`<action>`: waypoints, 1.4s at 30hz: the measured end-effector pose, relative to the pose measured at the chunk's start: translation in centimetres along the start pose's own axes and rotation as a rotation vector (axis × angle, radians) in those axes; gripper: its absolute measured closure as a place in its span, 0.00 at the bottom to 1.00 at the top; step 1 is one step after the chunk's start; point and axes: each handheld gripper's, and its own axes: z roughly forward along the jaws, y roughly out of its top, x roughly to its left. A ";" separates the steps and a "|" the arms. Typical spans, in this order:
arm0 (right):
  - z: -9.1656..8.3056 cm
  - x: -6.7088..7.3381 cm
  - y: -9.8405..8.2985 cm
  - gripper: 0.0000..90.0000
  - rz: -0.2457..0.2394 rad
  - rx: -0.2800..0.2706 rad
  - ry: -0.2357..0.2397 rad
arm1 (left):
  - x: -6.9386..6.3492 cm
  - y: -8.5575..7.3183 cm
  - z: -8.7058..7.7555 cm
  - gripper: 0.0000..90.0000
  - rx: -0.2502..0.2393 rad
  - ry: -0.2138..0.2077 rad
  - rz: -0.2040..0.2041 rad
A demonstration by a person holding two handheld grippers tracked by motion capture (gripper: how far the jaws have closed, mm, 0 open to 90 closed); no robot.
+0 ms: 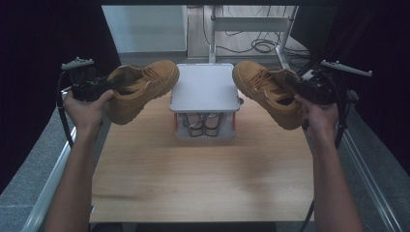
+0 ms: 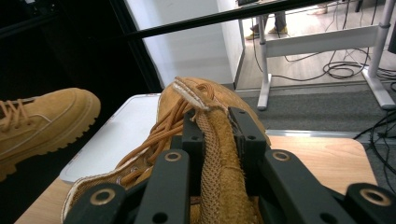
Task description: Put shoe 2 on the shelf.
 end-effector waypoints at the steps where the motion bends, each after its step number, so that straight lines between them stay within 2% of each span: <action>1: 0.1 0.1 0.0 0.87 0.000 0.000 0.001 | -0.2 0.1 0.3 0.85 0.002 -0.001 -0.001; 12: 1.6 1.7 0.8 0.87 0.012 -0.005 0.013 | -1.4 0.9 2.4 0.85 0.007 -0.030 -0.019; 17: 2.5 2.5 1.2 0.87 0.025 -0.007 0.018 | -2.3 1.5 3.4 0.85 0.015 -0.025 0.001; 26: 5.1 4.1 2.4 0.87 0.060 -0.009 0.002 | -3.4 2.7 5.5 0.85 0.023 -0.040 -0.017; 28: 5.7 4.4 2.5 0.87 0.067 -0.012 -0.002 | -3.5 2.9 5.9 0.85 0.017 -0.046 -0.032; 31: 6.6 4.8 2.5 0.86 0.096 -0.012 0.001 | -3.4 3.1 6.7 0.85 0.004 -0.061 -0.079; 34: 7.8 5.3 2.4 0.86 0.142 -0.013 0.009 | -3.5 3.2 7.4 0.85 0.007 -0.060 -0.101; 40: 9.8 6.3 2.0 0.86 0.163 0.010 0.021 | -3.5 3.3 8.7 0.85 0.010 -0.056 -0.153; 42: 10.6 6.5 1.9 0.86 0.193 0.015 0.033 | -3.6 3.4 9.3 0.85 0.013 -0.058 -0.173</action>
